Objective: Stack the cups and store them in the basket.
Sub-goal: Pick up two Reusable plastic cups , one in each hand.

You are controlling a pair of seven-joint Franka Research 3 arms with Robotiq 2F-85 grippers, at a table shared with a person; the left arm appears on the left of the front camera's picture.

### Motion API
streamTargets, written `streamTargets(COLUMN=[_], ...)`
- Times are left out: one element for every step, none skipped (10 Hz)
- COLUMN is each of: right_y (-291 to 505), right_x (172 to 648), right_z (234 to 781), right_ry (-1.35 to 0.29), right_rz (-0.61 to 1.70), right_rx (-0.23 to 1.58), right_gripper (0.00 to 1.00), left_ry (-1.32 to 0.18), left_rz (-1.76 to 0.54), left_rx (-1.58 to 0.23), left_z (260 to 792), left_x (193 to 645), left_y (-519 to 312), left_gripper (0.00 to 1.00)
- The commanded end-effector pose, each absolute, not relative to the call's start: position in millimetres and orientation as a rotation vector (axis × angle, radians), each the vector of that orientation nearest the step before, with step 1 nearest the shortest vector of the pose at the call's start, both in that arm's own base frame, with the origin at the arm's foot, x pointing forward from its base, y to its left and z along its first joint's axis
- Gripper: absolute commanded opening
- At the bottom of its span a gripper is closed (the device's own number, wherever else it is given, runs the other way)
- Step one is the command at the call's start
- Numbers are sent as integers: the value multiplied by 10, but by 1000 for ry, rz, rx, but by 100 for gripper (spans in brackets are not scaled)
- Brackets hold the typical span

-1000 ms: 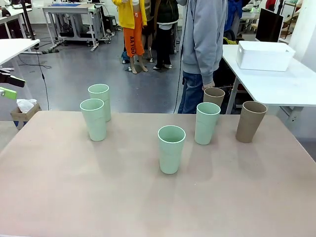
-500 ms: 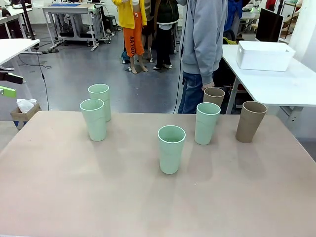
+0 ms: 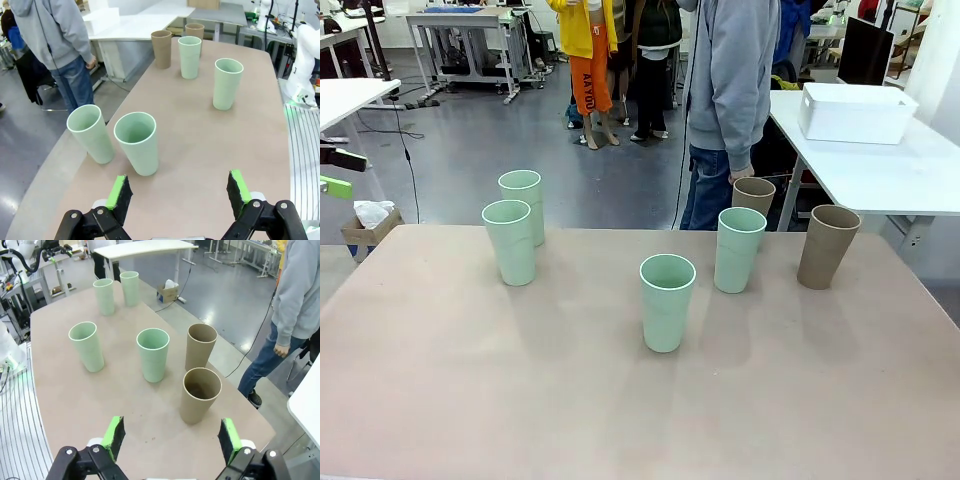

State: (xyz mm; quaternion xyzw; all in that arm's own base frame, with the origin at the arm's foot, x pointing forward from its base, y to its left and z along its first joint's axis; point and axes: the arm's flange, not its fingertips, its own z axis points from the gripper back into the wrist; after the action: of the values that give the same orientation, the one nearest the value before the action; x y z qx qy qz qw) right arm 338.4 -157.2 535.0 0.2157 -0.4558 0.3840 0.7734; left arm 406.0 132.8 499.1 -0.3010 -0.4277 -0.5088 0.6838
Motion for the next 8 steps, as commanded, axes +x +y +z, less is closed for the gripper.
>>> streamTargets(right_y=[-1576,-1576,-1576,-1576,-1576,-1576,-1576,-1576], right_x=[3397,3397,3397,3397,3397,3397,3397,3397], right_z=[5357,5357,5357,5357,5357,5357,5357,5357], right_ry=[-1020,-1020,-1020,-1020,-1020,-1020,-1020,-1020], right_rz=[851,851,851,851,851,851,851,851], right_rx=[467,467,467,467,467,467,467,467], right_gripper=[100,100,100,100,100,100,100,100], left_ry=[-969,-969,-969,-969,-969,-969,-969,-969], left_rz=[-1142,-1142,-1142,-1142,-1142,-1142,-1142,-1142], left_rx=[-684,-684,-684,-684,-684,-684,-684,-684], left_z=[5010,5010,5010,5010,5010,5010,5010,5010], left_x=[4056,4056,4056,4056,4056,4056,4056,4056], left_y=[1332,1332,1332,1332,1332,1332,1332,1332], left_gripper=[100,100,100,100,100,100,100,100])
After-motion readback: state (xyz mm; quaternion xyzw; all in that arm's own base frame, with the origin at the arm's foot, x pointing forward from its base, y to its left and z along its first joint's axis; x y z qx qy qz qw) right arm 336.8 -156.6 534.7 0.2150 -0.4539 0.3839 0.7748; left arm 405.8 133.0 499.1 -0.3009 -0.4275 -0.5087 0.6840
